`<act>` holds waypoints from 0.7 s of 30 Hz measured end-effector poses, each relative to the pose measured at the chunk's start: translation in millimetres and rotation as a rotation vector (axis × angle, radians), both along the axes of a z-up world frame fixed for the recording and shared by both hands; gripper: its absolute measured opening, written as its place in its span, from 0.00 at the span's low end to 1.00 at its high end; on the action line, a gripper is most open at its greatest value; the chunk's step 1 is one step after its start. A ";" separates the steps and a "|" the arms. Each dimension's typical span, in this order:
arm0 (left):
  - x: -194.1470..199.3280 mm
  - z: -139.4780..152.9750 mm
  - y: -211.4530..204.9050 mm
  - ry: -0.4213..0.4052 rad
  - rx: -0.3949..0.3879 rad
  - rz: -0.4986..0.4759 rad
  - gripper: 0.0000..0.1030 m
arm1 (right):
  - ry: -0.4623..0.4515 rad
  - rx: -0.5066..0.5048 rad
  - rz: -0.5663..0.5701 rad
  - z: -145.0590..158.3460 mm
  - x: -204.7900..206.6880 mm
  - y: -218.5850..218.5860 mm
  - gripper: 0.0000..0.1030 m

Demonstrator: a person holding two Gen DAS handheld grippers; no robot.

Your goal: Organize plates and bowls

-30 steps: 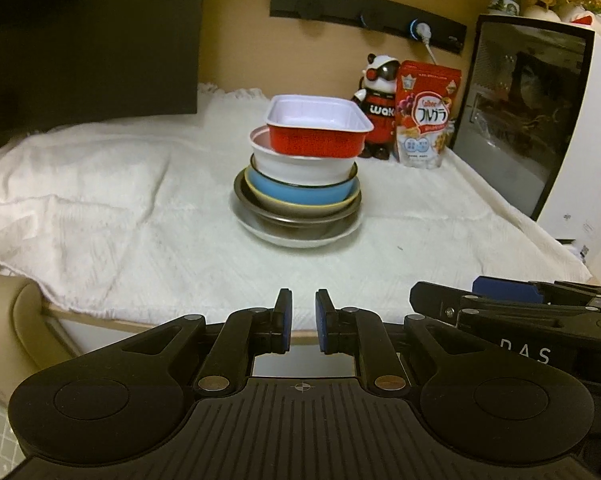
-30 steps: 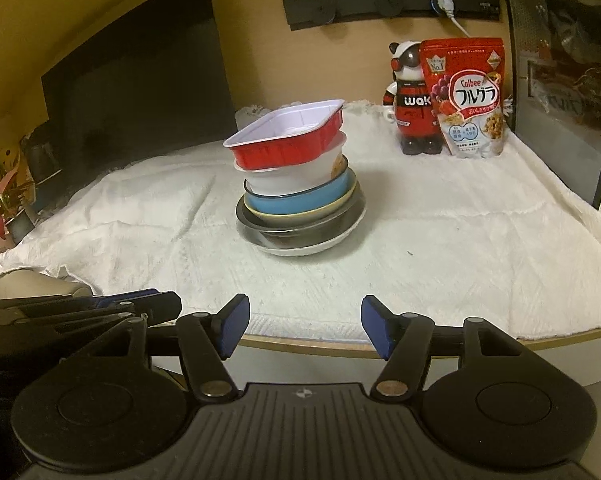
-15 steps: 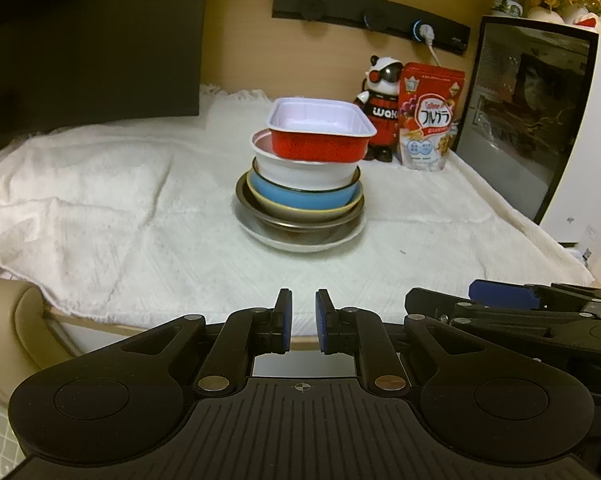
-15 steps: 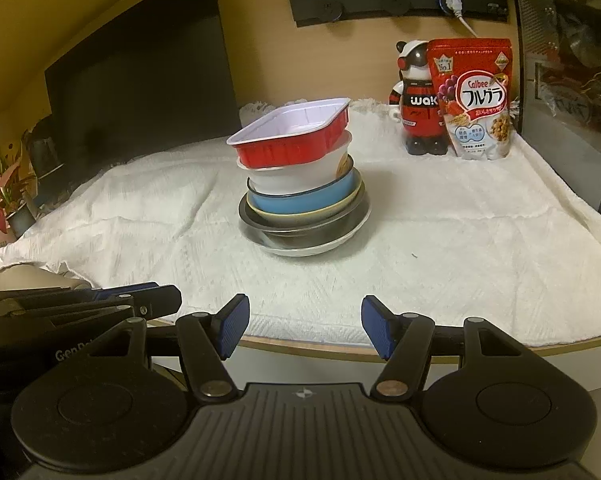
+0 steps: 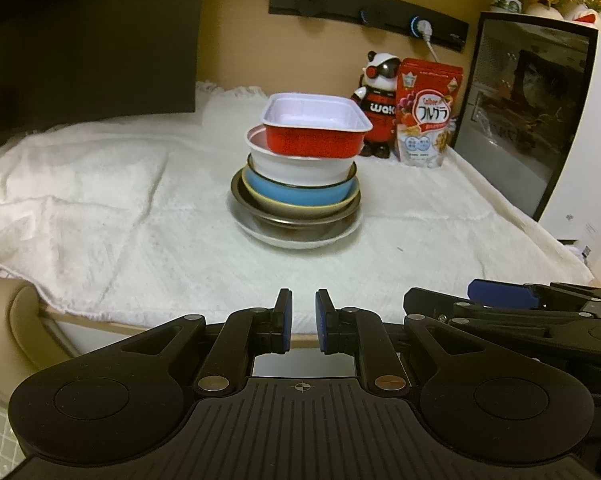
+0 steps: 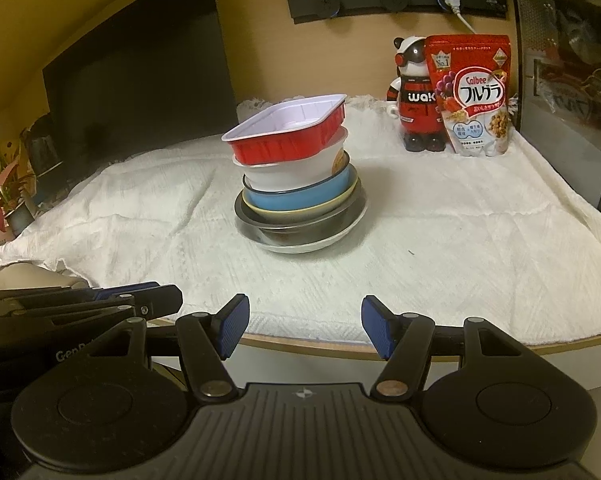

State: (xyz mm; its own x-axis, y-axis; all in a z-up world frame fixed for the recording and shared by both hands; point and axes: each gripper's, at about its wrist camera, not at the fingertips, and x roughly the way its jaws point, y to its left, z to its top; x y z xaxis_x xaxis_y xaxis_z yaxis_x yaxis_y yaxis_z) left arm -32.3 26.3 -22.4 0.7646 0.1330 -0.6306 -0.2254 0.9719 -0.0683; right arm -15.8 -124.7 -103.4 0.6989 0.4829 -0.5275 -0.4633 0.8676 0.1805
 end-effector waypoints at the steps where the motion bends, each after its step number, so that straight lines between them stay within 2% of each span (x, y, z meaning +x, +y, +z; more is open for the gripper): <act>1: 0.2 -0.4 0.0 0.001 -0.002 0.000 0.15 | 0.001 0.000 0.000 -0.5 -0.1 -0.8 0.61; 21: -1.9 -0.6 1.8 -0.003 -0.009 0.014 0.15 | -0.008 -0.004 0.013 -0.5 -1.7 -0.7 0.61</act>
State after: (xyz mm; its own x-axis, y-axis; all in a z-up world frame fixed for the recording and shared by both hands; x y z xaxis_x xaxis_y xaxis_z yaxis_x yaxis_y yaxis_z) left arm -34.2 28.2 -23.0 0.7648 0.1378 -0.6293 -0.2386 0.9680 -0.0780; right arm -17.5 -125.4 -104.0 0.6970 0.4898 -0.5237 -0.4759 0.8623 0.1731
